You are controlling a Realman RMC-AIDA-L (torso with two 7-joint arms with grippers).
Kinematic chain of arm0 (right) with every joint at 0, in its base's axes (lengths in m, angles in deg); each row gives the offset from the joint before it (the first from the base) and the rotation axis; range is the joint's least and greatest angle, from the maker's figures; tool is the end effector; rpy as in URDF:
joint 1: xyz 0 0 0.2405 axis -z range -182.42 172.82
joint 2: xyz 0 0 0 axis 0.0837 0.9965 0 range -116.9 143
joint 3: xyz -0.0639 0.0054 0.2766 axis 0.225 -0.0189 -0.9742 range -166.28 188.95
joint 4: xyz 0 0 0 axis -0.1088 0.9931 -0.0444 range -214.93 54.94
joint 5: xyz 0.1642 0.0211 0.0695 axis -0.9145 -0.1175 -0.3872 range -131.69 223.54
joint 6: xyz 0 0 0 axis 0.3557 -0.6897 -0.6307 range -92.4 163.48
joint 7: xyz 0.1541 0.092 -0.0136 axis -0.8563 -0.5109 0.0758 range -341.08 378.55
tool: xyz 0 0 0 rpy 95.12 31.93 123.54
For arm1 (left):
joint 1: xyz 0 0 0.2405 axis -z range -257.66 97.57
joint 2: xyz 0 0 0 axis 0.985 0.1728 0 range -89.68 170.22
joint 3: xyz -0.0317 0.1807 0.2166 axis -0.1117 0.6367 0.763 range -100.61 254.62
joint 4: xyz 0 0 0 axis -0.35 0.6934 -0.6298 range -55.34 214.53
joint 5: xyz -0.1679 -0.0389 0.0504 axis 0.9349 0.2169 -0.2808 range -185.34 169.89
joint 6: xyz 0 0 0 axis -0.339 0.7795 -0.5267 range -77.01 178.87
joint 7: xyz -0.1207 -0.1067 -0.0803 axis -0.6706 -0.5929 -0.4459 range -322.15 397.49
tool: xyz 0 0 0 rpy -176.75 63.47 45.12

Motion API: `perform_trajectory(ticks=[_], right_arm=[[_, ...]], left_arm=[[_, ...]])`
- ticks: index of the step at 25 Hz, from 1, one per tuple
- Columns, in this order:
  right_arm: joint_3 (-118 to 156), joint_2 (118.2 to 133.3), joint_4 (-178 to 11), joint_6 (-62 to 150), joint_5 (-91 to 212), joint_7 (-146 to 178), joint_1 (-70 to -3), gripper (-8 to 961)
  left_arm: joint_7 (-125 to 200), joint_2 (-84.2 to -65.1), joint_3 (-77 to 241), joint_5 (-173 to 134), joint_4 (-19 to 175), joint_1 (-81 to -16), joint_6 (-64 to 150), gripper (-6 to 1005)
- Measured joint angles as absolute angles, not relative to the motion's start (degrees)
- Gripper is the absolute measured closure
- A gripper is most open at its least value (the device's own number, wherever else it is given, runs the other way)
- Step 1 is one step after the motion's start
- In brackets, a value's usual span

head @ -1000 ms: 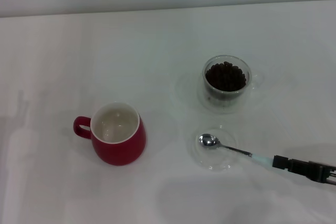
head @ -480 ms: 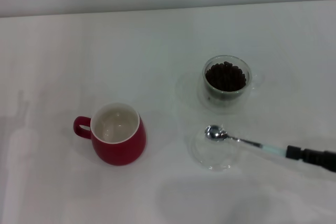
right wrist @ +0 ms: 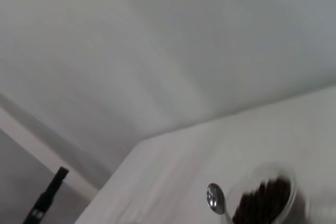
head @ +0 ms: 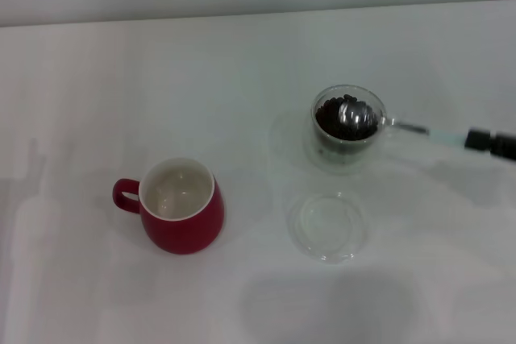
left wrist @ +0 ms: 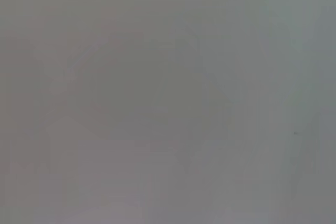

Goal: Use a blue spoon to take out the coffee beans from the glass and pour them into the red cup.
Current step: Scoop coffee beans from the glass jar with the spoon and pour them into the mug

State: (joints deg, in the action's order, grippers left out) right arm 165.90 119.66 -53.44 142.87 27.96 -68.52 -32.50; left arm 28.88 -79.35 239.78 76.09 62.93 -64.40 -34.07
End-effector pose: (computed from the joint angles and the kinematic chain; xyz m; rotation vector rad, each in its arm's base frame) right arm 0.3435 0.2780 0.0503 -2.2981 1.3567 0.9381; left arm -0.3290 0.2919 -0.0054 -1.3843 -0.6110 -0.9048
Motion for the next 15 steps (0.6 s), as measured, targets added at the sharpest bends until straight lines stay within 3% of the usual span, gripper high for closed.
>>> perform_trajectory(ticks=[9,15], right_arm=[[168.71,119.56,-45.64,143.93,25.95,-65.15,-38.94,809],[173.13,121.60,-35.13,146.91,21.04,-61.39,-40.63,809]], left_arm=[[28.88,-79.35,239.78,76.02,62.89,-64.41,-34.07,166],[28.75,-79.35,239.78,76.03,62.88,-64.42,-34.06,166]])
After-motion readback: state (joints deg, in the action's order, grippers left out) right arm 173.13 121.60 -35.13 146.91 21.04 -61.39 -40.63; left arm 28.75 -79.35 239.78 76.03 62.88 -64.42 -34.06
